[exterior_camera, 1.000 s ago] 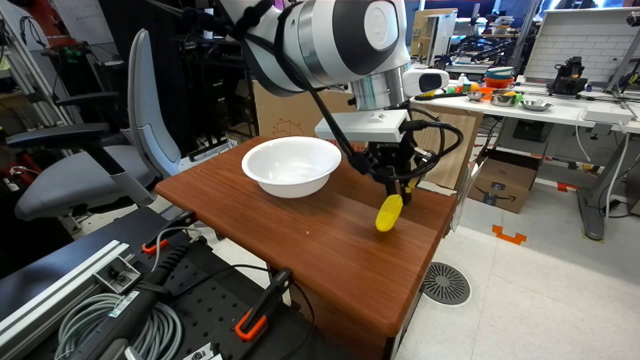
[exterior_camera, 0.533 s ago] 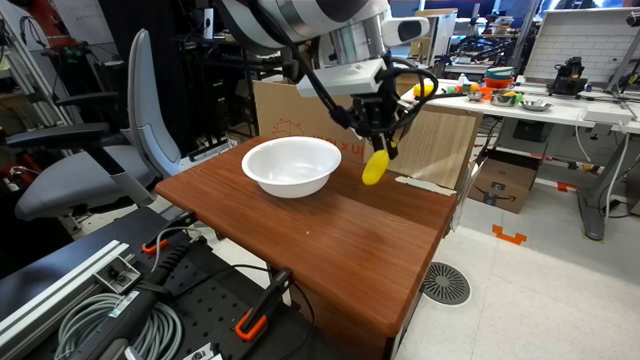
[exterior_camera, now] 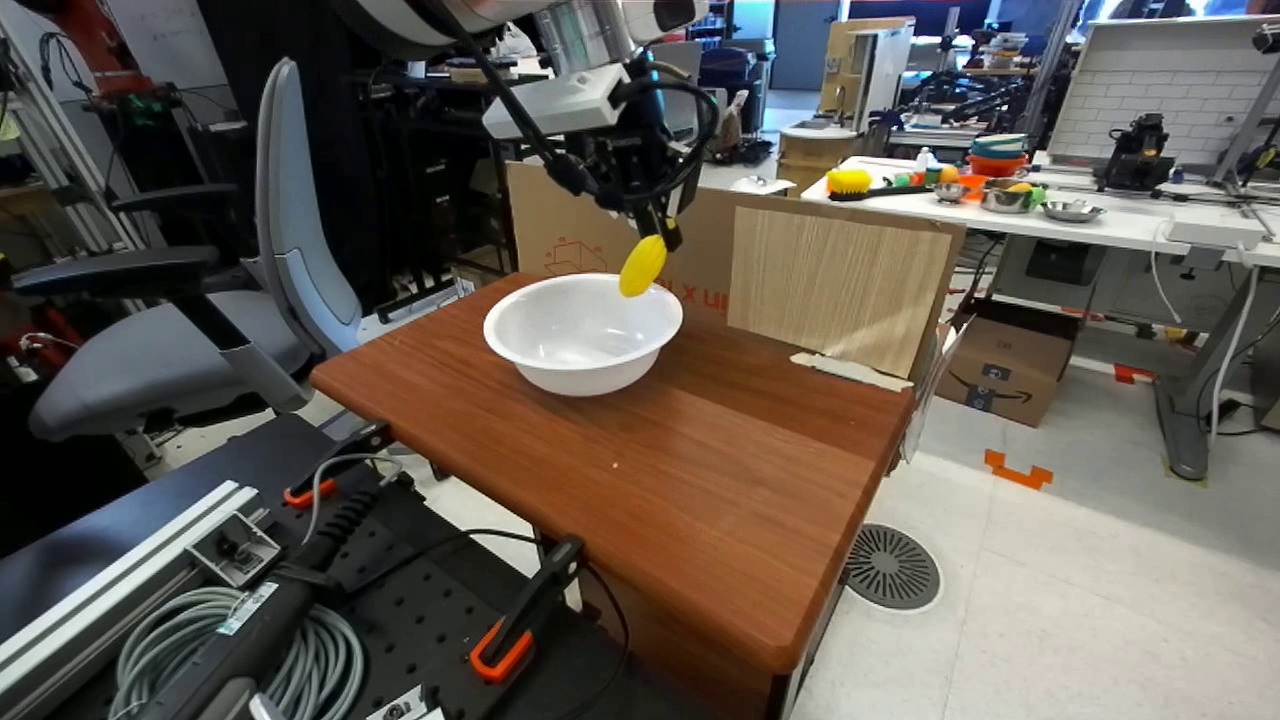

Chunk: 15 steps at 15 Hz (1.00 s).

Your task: Put the corn toy in the bowl

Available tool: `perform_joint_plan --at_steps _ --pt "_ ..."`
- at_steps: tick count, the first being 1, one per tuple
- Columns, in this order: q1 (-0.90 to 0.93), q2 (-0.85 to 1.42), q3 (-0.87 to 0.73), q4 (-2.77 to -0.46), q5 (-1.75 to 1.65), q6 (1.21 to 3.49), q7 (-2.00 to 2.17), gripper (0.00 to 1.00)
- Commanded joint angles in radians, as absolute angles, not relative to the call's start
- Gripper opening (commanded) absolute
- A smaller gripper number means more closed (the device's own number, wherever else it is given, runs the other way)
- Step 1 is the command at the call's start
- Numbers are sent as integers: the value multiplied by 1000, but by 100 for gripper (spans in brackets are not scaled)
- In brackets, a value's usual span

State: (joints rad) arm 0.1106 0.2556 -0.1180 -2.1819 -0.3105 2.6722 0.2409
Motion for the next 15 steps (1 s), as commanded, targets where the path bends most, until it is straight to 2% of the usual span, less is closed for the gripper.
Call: perform_joint_plan --at_steps 1,8,9,10,15 --pt "132 230 -100 -2253 -342 2716 281 6" --pt "153 250 -95 -2309 -362 2709 307 6" --pt "154 250 -95 -2314 -363 2707 307 51" --pt "154 251 -96 -2315 -365 2708 309 52" --pt "154 239 -97 -2325 -365 2705 312 88"
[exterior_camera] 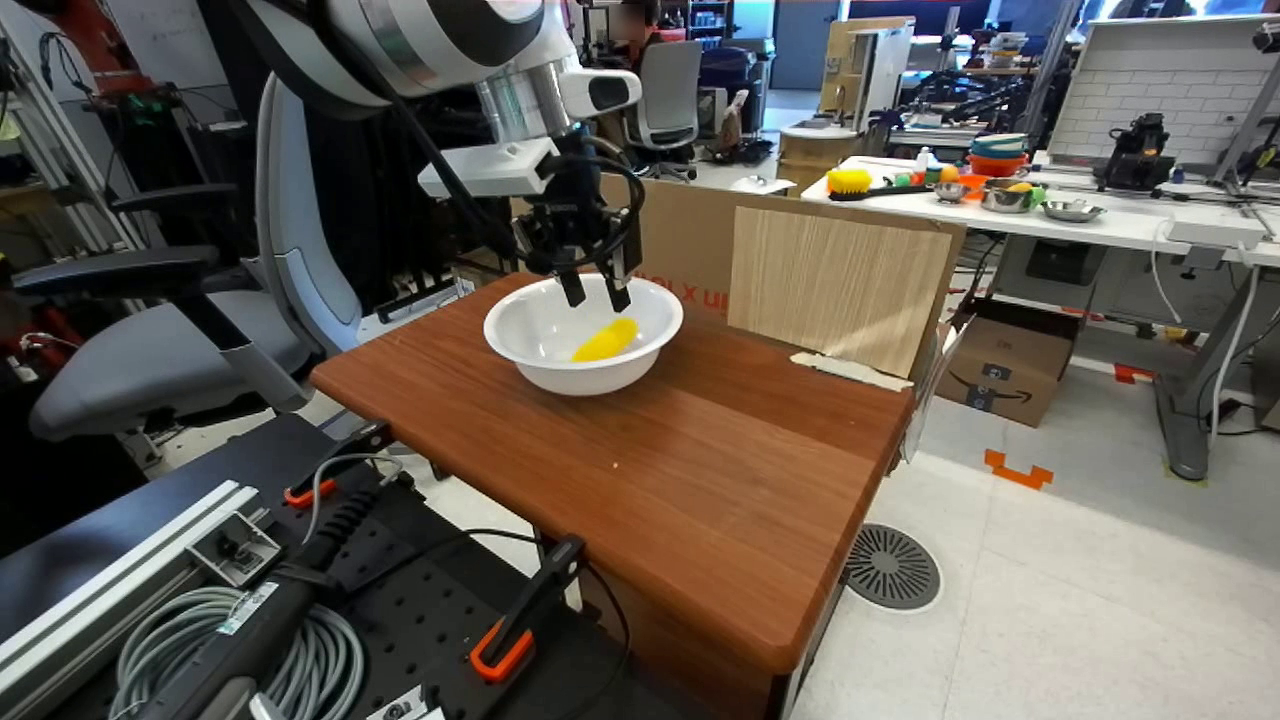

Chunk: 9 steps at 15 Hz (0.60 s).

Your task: Put the corn toy in the bowl

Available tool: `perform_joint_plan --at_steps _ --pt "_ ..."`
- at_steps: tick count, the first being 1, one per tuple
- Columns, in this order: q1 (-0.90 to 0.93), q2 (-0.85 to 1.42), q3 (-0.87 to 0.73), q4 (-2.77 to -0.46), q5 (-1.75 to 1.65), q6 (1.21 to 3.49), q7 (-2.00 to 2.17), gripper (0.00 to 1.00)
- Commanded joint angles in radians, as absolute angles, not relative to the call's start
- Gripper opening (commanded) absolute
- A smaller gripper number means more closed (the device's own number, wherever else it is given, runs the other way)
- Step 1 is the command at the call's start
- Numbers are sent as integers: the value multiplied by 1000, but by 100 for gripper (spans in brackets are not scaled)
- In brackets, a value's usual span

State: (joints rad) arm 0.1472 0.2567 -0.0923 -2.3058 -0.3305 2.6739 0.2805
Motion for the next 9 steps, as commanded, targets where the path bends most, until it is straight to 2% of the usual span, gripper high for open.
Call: perform_joint_plan --at_steps 1,2,8,9 --pt "152 230 -95 -2328 -359 2703 309 95" --pt "150 218 -94 -2334 -356 2700 304 100" --pt "110 76 -95 -2420 -356 2694 240 100" --pt "116 171 -79 -2344 -334 2671 262 100"
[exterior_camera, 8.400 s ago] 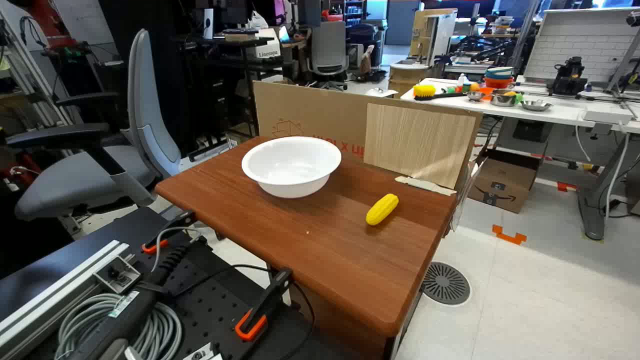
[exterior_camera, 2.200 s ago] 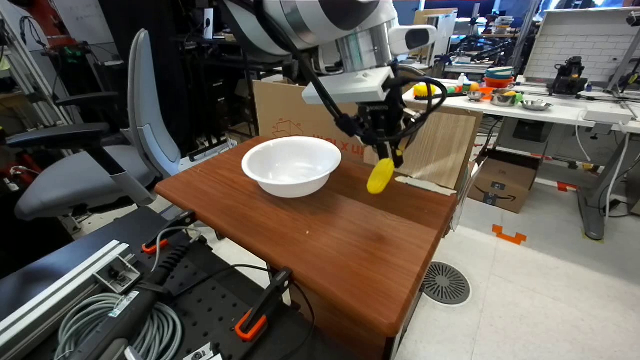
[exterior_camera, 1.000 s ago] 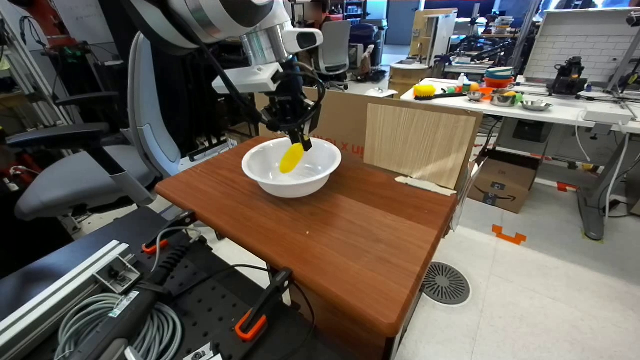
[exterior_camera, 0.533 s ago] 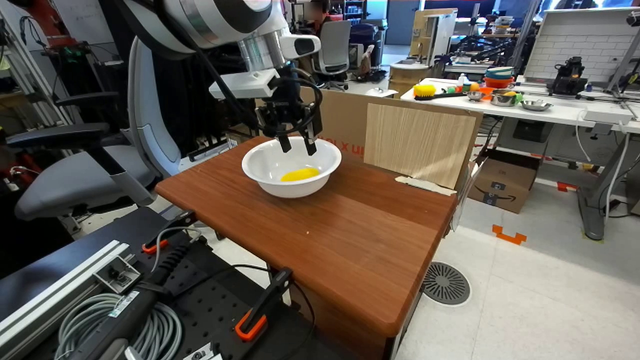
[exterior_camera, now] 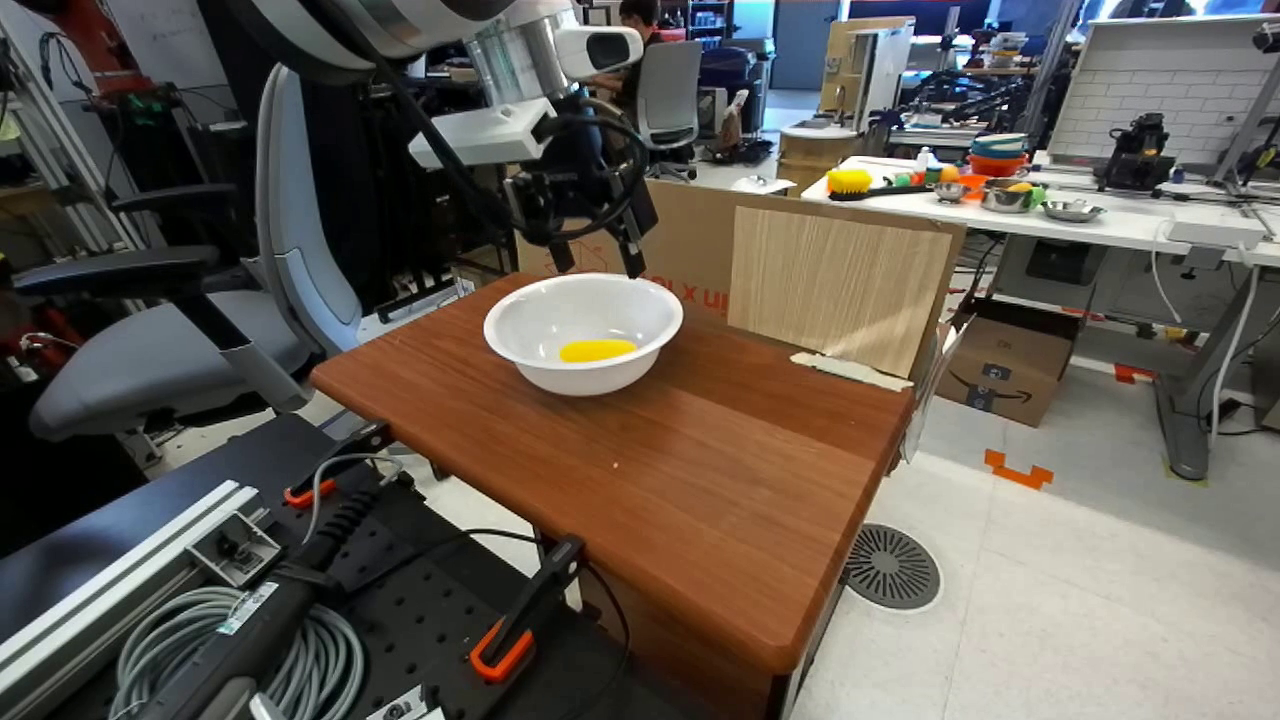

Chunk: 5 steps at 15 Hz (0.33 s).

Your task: Put the corn toy in the bowl

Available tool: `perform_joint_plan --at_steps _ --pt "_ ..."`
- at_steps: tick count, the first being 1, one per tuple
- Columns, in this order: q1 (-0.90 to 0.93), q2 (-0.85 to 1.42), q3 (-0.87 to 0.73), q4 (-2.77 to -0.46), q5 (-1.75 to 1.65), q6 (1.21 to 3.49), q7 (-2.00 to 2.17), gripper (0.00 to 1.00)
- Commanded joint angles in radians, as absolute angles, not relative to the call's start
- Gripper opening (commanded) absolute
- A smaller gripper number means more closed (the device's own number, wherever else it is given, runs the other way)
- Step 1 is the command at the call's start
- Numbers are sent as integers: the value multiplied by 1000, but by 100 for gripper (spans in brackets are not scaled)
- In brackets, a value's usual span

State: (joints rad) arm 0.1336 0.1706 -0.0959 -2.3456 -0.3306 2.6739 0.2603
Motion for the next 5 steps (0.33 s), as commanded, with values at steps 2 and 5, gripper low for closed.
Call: perform_joint_plan --at_steps 2,5 --pt "100 122 -75 -2375 -334 2671 248 100" --pt "95 98 -72 -2395 -333 2671 244 100"
